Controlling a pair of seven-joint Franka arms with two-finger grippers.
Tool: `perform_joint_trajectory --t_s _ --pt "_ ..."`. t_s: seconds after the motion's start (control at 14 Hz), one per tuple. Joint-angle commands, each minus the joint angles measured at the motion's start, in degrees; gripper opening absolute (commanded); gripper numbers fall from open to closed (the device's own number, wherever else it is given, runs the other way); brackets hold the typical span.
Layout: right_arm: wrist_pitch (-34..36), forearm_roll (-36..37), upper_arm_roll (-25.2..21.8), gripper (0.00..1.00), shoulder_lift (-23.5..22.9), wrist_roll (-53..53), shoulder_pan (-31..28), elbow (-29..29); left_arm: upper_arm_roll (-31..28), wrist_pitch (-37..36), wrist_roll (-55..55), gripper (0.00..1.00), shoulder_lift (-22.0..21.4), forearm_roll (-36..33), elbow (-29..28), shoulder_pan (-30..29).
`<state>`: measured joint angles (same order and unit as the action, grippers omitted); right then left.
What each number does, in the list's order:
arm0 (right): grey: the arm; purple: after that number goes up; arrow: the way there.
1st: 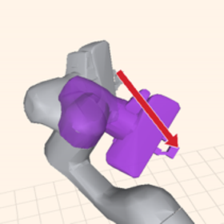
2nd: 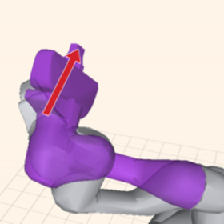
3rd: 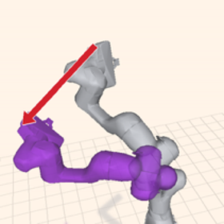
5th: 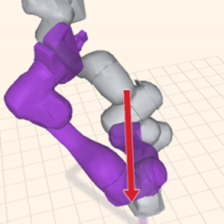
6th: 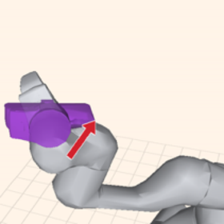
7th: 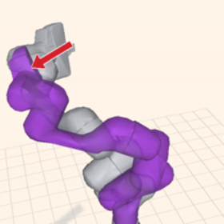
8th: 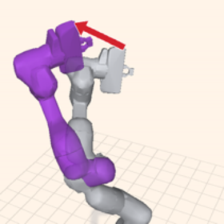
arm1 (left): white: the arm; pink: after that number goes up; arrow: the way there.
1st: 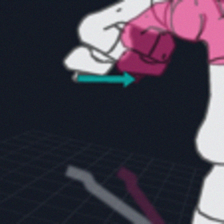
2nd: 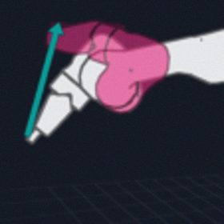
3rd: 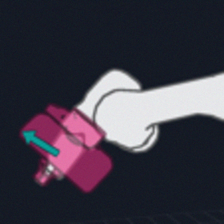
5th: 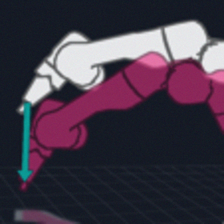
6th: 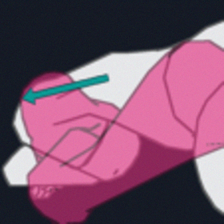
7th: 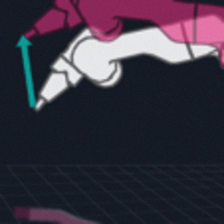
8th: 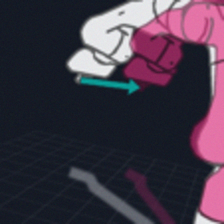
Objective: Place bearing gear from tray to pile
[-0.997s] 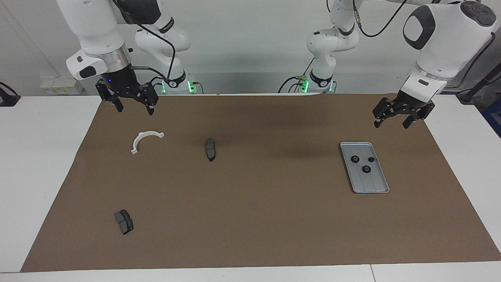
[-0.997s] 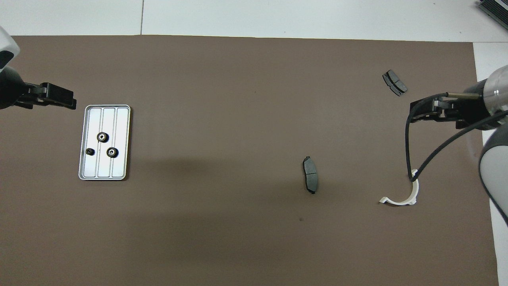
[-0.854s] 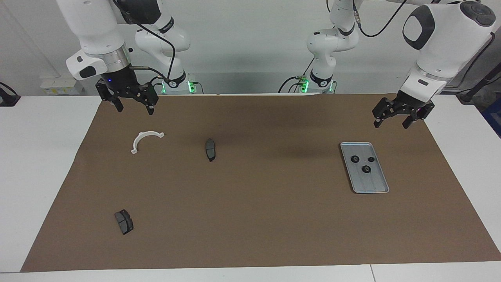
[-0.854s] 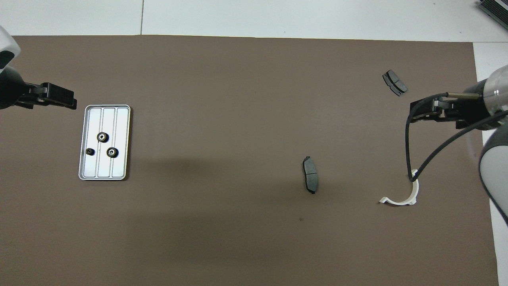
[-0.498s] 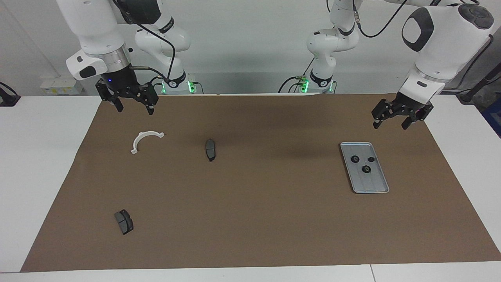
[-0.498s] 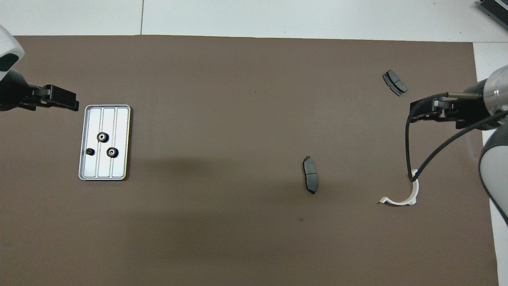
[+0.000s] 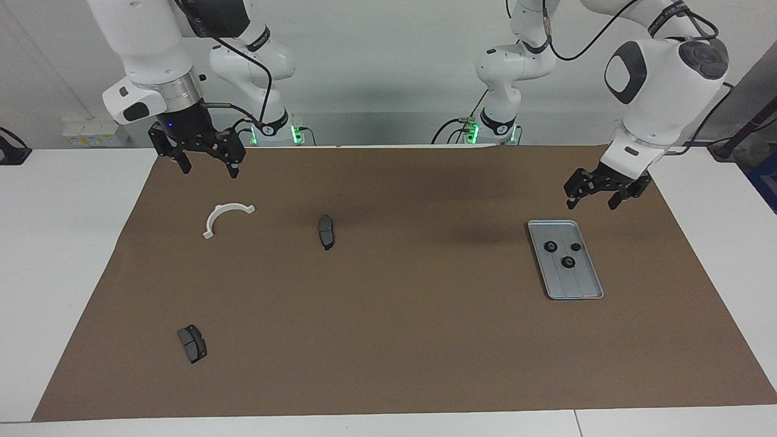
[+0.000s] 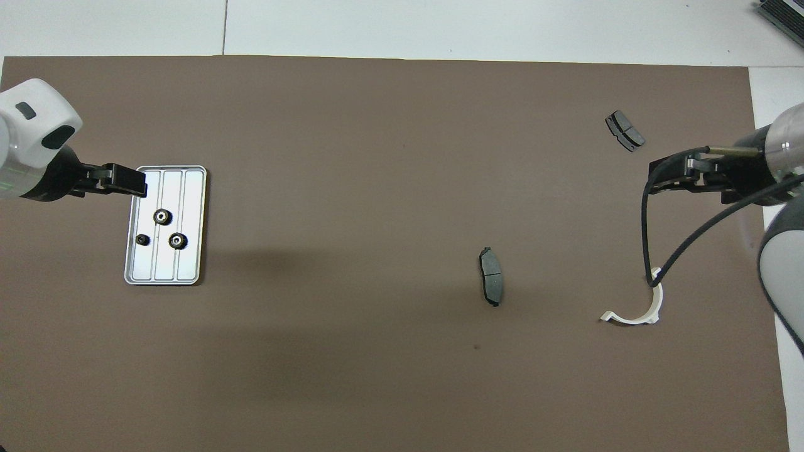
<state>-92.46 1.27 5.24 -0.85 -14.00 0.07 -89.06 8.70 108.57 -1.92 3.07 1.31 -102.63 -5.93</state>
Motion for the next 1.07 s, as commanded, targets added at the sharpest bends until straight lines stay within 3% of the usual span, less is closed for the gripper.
perform_joint_trajectory --t_s 0.0,0.21,0.5,1.0 --pt "-0.6 -0.4 0.4 1.0 0.9 1.4 -0.9 -1.3 0.0 9.0 0.7 1.0 -1.7 -0.8 -8.5 -0.4" --pt "-0.6 -0.4 0.4 1.0 0.9 1.4 -0.9 -1.3 -0.2 16.5 0.9 1.0 -1.0 -0.7 -14.8 -0.9" --pt "-0.6 -0.4 0.4 1.0 0.9 1.4 -0.9 -1.3 -0.1 20.8 3.2 0.83 -0.4 -0.4 -19.5 -2.5" --pt "-0.6 -0.4 0.4 1.0 0.9 1.4 -0.9 -1.3 -0.1 26.6 8.3 0.78 5.7 -0.4 -20.0 -1.7"
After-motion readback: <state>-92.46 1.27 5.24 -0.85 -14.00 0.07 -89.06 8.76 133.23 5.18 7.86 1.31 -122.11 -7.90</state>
